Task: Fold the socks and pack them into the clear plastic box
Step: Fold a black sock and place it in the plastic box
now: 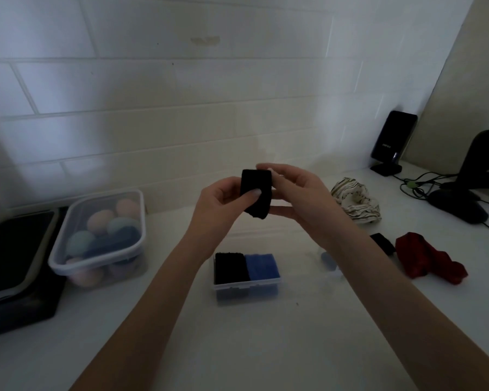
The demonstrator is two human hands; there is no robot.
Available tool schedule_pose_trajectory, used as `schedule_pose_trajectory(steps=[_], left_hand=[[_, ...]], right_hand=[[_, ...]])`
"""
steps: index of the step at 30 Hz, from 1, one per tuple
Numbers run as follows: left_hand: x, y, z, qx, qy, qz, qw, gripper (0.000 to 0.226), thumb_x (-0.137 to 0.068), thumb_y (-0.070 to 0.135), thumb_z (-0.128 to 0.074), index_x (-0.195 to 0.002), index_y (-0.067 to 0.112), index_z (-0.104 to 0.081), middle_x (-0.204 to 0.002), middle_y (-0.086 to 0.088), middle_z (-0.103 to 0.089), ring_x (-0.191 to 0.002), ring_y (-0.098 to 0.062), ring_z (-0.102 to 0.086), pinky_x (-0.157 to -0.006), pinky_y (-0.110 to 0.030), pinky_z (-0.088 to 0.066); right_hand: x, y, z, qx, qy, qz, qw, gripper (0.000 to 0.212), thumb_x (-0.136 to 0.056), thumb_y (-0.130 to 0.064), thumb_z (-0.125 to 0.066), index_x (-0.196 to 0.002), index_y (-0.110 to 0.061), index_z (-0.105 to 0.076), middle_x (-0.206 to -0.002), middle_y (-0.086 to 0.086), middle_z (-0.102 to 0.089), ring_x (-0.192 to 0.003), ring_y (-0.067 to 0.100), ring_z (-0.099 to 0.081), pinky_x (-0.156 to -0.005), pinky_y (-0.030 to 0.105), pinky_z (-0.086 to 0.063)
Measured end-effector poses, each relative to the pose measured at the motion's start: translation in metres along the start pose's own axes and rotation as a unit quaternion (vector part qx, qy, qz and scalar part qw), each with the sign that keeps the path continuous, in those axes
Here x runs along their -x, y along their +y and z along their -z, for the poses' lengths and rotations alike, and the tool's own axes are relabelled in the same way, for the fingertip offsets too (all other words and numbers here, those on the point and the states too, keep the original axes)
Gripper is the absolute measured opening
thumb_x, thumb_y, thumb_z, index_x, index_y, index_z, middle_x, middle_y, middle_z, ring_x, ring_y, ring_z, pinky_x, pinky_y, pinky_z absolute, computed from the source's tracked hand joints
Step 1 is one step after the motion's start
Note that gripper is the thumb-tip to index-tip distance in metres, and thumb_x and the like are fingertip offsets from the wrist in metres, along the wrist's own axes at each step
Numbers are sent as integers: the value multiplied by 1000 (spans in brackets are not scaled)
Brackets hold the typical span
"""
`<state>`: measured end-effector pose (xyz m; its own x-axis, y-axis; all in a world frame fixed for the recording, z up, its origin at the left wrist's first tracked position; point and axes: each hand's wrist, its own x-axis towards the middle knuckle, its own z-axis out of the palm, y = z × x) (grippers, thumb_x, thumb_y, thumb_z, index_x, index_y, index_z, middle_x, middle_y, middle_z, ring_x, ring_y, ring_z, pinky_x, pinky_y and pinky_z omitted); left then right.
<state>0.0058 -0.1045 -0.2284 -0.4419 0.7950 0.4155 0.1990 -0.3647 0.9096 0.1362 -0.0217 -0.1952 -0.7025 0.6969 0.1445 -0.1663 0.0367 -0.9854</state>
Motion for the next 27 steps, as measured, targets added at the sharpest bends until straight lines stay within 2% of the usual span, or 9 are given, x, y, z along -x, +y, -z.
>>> schedule_pose_trajectory(steps=[4,7,9,14,17,20,22,24,27], left_hand=[[0,-2,0,-36,-3,5,999,11,-71,33,-68,-80,38,-73,-81,10,-74,-83,-9,-68,-79,-26,-51],[0,-2,0,-66,-5,12,998,10,-70,41,-69,-79,38,-73,-81,11,-74,-83,-7,-67,-78,-24,-47],[0,-3,0,-82,-5,16,996,10,-70,42,-69,-78,38,-73,-81,9,-74,-84,-13,-67,-82,-27,-48],[0,-3,1,-99,24,-1,995,4,-74,31,-74,-76,29,-72,-91,0,-70,-91,-14,-65,-87,-31,-47],[0,-1,1,-81,21,4,996,5,-73,28,-76,-77,31,-74,-96,0,-71,-95,-18,-66,-93,-39,-49],[1,-1,0,-45,2,31,998,9,-72,28,-76,-80,25,-75,-83,-3,-76,-84,-22,-72,-83,-42,-56],[1,-2,-1,-34,0,40,999,5,-73,23,-76,-74,23,-72,-75,-1,-76,-75,-19,-73,-70,-31,-58],[1,-2,-4,-24,8,42,999,14,-74,17,-76,-73,17,-62,-68,-1,-74,-67,-16,-72,-58,-23,-55],[1,-2,-6,-17,12,65,998,28,-74,16,-75,-82,17,-49,-70,1,-71,-58,-9,-66,-50,-20,-48]], right_hand=[[-1,2,4,5,-2,13,1000,24,-93,-12,-54,-112,-7,-66,-105,16,-70,-92,19,-69,-71,28,-58],[-3,3,6,-7,12,28,1000,24,-93,-13,-54,-112,-5,-67,-107,15,-71,-95,21,-69,-75,28,-57],[-4,3,7,-14,15,35,999,24,-92,-13,-55,-112,-7,-67,-107,14,-71,-97,21,-69,-76,29,-57],[-3,3,6,-9,3,34,999,27,-95,-19,-50,-113,-7,-66,-109,13,-71,-99,22,-68,-82,32,-56],[-3,2,4,-13,-15,25,999,28,-94,-24,-52,-113,-8,-66,-109,11,-71,-101,21,-68,-86,31,-56],[-1,3,3,23,-15,46,999,22,-86,-12,-63,-107,-11,-68,-100,7,-73,-94,16,-69,-84,30,-56],[-2,5,2,37,4,63,997,20,-84,-9,-65,-104,-10,-69,-94,6,-74,-88,14,-70,-82,28,-57],[-3,6,2,57,29,79,995,16,-84,-9,-65,-99,-11,-70,-91,6,-74,-85,13,-70,-86,30,-56],[-4,7,2,83,51,85,992,13,-86,-14,-63,-97,-11,-70,-90,7,-74,-88,16,-69,-92,37,-53]])
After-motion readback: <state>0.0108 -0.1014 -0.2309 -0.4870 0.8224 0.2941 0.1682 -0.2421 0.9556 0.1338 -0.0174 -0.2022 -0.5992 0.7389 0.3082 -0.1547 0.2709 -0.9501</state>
